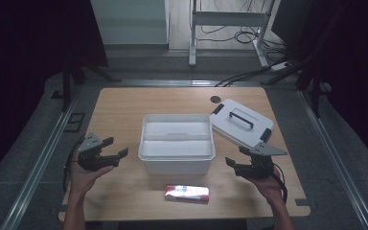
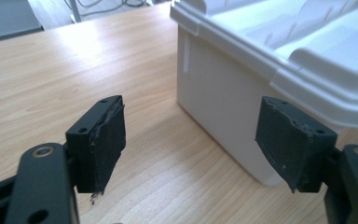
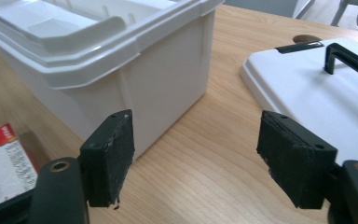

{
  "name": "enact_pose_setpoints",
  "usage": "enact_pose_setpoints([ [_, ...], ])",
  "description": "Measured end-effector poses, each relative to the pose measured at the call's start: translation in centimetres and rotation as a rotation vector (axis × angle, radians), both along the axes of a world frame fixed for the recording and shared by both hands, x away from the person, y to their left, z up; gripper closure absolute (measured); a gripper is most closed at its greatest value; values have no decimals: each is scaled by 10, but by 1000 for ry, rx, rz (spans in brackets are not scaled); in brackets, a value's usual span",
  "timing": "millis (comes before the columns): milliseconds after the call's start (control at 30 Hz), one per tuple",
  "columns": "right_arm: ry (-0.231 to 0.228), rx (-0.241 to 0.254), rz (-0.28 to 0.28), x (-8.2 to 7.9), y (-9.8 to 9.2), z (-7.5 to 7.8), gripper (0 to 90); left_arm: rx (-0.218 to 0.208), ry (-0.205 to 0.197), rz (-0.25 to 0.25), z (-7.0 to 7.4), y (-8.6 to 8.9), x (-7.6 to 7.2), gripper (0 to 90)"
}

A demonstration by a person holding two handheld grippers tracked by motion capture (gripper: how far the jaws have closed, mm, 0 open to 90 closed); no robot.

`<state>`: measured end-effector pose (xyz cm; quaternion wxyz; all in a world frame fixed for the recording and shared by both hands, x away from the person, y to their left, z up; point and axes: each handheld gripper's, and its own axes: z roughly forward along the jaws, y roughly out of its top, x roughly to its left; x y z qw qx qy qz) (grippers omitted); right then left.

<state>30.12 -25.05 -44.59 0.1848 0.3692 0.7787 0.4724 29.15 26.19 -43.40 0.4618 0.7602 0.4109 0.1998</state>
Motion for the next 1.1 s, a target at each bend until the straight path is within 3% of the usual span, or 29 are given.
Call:
enact_pose_setpoints([
  [167,-25,17,23,-5,1,4,297,29,-2,-5,-3,-2,-4,253],
  [300,-64,-14,28,-6,0,10,311,89,44,-26,-7,-4,-2,286],
  [433,-58,-9,45,-1,-4,14,366,118,66,-50,-9,-3,-1,303],
  [567,-55,-60,87,11,-4,27,392,148,65,-73,-12,-6,1,300],
  [633,-60,-70,115,14,-2,40,404,146,61,-75,-12,-5,0,298],
  [667,-73,-85,139,17,1,53,419,142,57,-80,-11,-4,0,293],
  [733,-73,-102,160,19,3,60,424,120,52,-82,-10,-3,-2,292],
  [800,-68,-113,196,31,8,81,439,112,48,-86,-10,-3,-4,291],
  [833,-68,-113,196,31,8,81,439,112,51,-88,-10,-4,-4,291],
  [933,-56,-137,249,48,18,107,458,117,53,-102,-11,-7,-6,289],
  [1100,-42,-200,313,65,34,128,488,103,48,-109,-11,-7,-6,291],
])
